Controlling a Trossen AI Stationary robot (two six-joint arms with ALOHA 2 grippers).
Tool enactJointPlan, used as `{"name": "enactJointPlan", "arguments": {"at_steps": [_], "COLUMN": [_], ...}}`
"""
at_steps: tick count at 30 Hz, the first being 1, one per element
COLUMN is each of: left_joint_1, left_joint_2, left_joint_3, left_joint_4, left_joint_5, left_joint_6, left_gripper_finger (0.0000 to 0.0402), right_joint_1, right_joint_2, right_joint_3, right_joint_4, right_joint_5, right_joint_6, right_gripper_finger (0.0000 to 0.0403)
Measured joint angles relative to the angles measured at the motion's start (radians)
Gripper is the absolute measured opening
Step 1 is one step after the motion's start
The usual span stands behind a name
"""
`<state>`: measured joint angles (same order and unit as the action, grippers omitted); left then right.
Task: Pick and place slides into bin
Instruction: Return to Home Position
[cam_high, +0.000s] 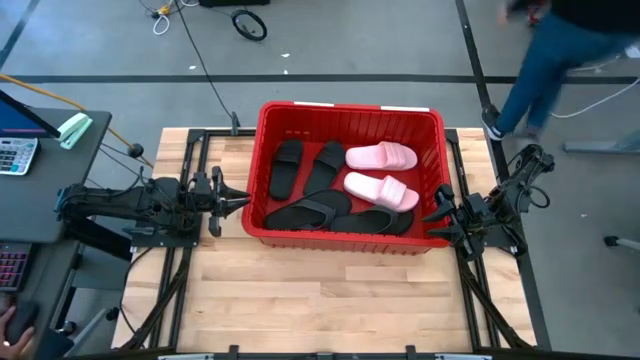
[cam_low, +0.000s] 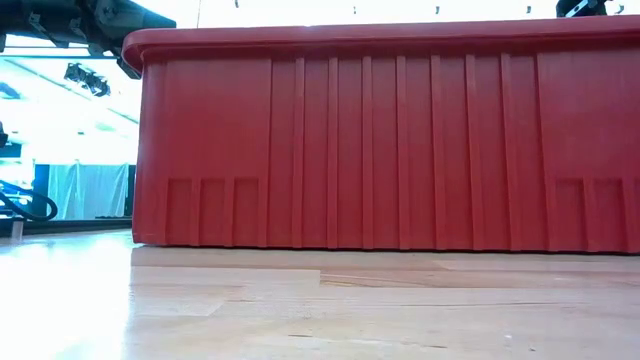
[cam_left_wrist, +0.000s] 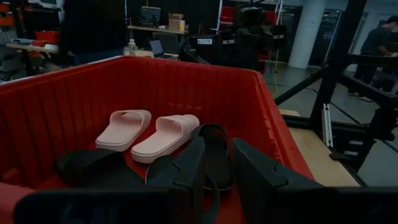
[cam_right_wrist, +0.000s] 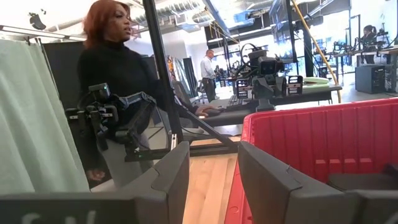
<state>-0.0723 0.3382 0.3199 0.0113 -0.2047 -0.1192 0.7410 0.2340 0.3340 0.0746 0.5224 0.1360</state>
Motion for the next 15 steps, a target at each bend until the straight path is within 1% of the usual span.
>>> {"name": "enactJointPlan", "arguments": {"at_steps": [9, 15], "left_joint_1": [0.000, 0.000], "left_joint_2": [0.000, 0.000], "left_joint_3": [0.000, 0.000], "left_joint_4": [0.000, 0.000], "left_joint_5": [0.000, 0.000], "left_joint_6": [0.000, 0.000], "left_gripper_finger": [0.0076, 0.0082], "right_joint_1": [0.000, 0.000], "right_joint_2": [0.000, 0.000], "right_joint_3": [0.000, 0.000], "right_joint_4": [0.000, 0.000], "right_joint_5": [0.000, 0.000], "right_joint_6": [0.000, 0.000], "right_gripper_finger": [0.0144, 0.0144]}}
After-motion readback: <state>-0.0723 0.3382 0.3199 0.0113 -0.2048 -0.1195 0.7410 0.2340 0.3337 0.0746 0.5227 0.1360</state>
